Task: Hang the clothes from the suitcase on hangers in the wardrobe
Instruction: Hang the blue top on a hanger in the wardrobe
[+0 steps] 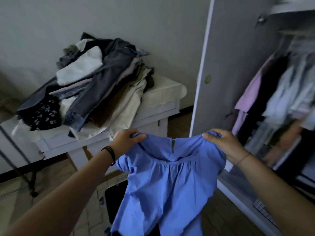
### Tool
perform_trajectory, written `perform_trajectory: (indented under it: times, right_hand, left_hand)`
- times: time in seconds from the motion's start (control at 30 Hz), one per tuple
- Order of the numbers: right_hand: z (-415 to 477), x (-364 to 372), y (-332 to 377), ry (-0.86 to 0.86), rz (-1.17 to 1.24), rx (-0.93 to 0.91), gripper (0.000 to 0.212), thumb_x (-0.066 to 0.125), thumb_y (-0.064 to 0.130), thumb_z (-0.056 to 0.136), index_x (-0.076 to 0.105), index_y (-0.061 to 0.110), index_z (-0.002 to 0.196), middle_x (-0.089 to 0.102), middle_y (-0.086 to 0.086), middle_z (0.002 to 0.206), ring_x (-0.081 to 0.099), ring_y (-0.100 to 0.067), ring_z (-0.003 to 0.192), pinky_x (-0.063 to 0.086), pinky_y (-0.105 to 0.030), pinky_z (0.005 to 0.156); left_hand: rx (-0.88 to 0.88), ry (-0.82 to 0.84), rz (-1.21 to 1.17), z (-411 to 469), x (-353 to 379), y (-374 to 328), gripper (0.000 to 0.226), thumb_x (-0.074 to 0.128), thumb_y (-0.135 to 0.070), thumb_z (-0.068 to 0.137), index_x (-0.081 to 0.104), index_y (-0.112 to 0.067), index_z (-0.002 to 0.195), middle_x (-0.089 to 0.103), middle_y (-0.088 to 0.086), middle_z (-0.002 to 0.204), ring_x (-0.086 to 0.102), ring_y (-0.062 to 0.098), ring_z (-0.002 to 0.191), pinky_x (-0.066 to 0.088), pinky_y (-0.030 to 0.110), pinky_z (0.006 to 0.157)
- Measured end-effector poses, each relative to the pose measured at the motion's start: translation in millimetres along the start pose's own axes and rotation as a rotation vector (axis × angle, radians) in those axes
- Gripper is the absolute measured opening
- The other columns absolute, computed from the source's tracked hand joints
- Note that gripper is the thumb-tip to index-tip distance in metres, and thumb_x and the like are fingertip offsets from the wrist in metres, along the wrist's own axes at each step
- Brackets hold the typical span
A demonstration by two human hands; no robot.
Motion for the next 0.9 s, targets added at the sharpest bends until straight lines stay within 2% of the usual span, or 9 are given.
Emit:
perform_trajectory:
  times: [0.1, 0.17, 0.2, 0.27, 0.33, 0.4, 0.53, 0.77, 0.9]
  right_hand:
    - [-17, -53, -2, -0.114, -0.010, 0.002, 0.016, 0.067, 0.011, 0.083, 0.057, 0.003, 0.075, 0.052, -0.006, 0.071, 0.050, -0.007, 0.065, 0.044, -0.018, 0.060]
    - [-25, -93, -1, -0.196, -0.003, 0.002, 0.024, 0.070, 0.018, 0.080, 0.053, 0.001, 0.075, 0.043, -0.008, 0.070, 0.045, -0.008, 0.061, 0.039, -0.020, 0.055]
    - [-29, -112, 2, -0.240, -0.006, -0.006, 0.031, 0.073, 0.025, 0.077, 0.052, 0.002, 0.075, 0.040, -0.008, 0.069, 0.043, -0.009, 0.061, 0.037, -0.021, 0.055]
    - [-35, -150, 7, -0.312, -0.047, -0.026, 0.043, 0.078, 0.038, 0.070, 0.050, 0.006, 0.069, 0.040, -0.007, 0.068, 0.041, -0.011, 0.063, 0.034, -0.025, 0.059]
    - [-37, -189, 6, -0.377, -0.055, -0.042, 0.039, 0.073, 0.029, 0.078, 0.044, 0.008, 0.062, 0.038, -0.006, 0.065, 0.041, -0.011, 0.063, 0.034, -0.025, 0.060]
    - [-37, -226, 1, -0.420, -0.063, -0.049, 0.031, 0.067, 0.016, 0.084, 0.044, 0.007, 0.065, 0.036, -0.009, 0.067, 0.040, -0.014, 0.065, 0.036, -0.025, 0.061]
    - [-30, -299, -9, -0.513, -0.050, -0.059, 0.030, 0.067, 0.012, 0.084, 0.047, 0.006, 0.063, 0.040, -0.004, 0.062, 0.041, -0.013, 0.065, 0.036, -0.025, 0.063]
    - [-19, -409, -20, -0.724, -0.045, -0.036, 0.033, 0.066, 0.015, 0.086, 0.049, 0.011, 0.059, 0.044, 0.006, 0.052, 0.041, 0.000, 0.049, 0.037, -0.013, 0.049]
    - [-5, -461, -23, -0.825, -0.063, -0.014, 0.025, 0.068, 0.019, 0.085, 0.058, 0.007, 0.066, 0.054, 0.003, 0.056, 0.049, 0.001, 0.050, 0.042, -0.013, 0.050]
  left_hand:
    - [0.079, 0.023, -0.110, 17, 40, -46, 0.039, 0.059, -0.027, 0.092, 0.045, -0.015, 0.057, 0.049, -0.007, 0.053, 0.046, 0.001, 0.053, 0.035, 0.024, 0.058]
    - [0.091, 0.073, -0.216, 31, 72, -73, 0.036, 0.058, -0.031, 0.092, 0.056, -0.006, 0.066, 0.059, 0.011, 0.067, 0.056, 0.014, 0.066, 0.044, 0.034, 0.068]
    - [0.089, 0.096, -0.254, 39, 89, -86, 0.034, 0.059, -0.031, 0.092, 0.059, -0.007, 0.068, 0.062, 0.011, 0.069, 0.058, 0.017, 0.068, 0.047, 0.034, 0.070]
    - [0.119, 0.133, -0.310, 53, 120, -116, 0.032, 0.059, -0.027, 0.092, 0.056, -0.016, 0.062, 0.060, -0.006, 0.059, 0.056, 0.005, 0.059, 0.045, 0.020, 0.063]
    - [0.155, 0.177, -0.357, 67, 152, -147, 0.031, 0.058, -0.024, 0.093, 0.054, -0.017, 0.062, 0.057, -0.010, 0.057, 0.053, -0.004, 0.050, 0.042, 0.010, 0.055]
    - [0.171, 0.224, -0.384, 82, 182, -173, 0.031, 0.059, -0.027, 0.092, 0.055, -0.011, 0.065, 0.059, -0.001, 0.063, 0.056, 0.000, 0.053, 0.044, 0.013, 0.056]
    - [0.198, 0.292, -0.460, 115, 240, -221, 0.033, 0.061, -0.030, 0.090, 0.057, -0.001, 0.075, 0.060, 0.014, 0.075, 0.058, 0.019, 0.070, 0.049, 0.035, 0.069]
    - [0.265, 0.376, -0.577, 165, 332, -305, 0.033, 0.062, -0.028, 0.090, 0.055, -0.004, 0.069, 0.061, 0.000, 0.065, 0.055, 0.009, 0.062, 0.048, 0.021, 0.062]
    - [0.338, 0.450, -0.604, 191, 370, -362, 0.032, 0.063, -0.029, 0.089, 0.056, -0.002, 0.073, 0.058, 0.008, 0.070, 0.054, 0.012, 0.065, 0.049, 0.023, 0.065]
Point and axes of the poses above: each hand's wrist, its own z-axis towards the middle knuckle, its own x-axis out of the palm, y = z × x, the point moved 9 cm from there along z, towards the middle knuckle
